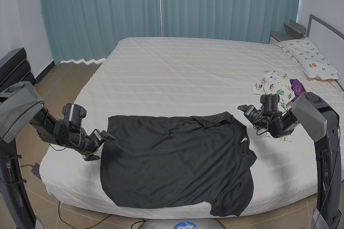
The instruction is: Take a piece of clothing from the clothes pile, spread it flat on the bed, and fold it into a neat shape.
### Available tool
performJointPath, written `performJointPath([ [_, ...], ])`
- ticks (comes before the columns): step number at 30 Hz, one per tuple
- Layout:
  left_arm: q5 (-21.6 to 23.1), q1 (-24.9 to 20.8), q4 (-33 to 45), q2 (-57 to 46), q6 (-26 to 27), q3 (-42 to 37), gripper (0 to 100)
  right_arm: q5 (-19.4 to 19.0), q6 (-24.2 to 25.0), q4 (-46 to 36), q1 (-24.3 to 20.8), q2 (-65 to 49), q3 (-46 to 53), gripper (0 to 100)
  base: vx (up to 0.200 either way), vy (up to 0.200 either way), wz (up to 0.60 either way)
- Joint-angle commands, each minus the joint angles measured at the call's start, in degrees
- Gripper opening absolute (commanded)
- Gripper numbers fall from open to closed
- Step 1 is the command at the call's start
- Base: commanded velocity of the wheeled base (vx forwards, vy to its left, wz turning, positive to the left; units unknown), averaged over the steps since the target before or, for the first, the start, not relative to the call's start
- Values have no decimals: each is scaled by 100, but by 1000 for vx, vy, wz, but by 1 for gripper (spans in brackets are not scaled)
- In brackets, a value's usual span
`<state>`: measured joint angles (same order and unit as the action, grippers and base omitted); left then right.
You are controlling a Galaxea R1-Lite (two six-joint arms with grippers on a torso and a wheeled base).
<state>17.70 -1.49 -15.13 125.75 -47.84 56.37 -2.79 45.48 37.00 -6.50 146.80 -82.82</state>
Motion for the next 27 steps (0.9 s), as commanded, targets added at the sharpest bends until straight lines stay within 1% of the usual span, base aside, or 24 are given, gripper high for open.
performJointPath([
  [1, -3, -1, -16, 3, -77, -3, 100, 7, 66, -219, -423, -72, -32, 100, 0, 0, 0],
  [7, -12, -1, -34, 11, -77, -12, 100, 51, 66, -369, -572, 182, -217, 100, 0, 0, 0],
  [9, -3, -9, -34, 3, -33, -30, 100, 51, 101, -580, -572, 244, -357, 100, 0, 0, 0],
  [21, -3, -71, -16, -15, -33, -38, 100, 77, 198, -624, -598, 191, -287, 100, 0, 0, 0],
  [27, 49, -62, -43, -33, 2, -170, 100, 174, 189, -624, -598, 200, -287, 100, 0, 200, 0],
])
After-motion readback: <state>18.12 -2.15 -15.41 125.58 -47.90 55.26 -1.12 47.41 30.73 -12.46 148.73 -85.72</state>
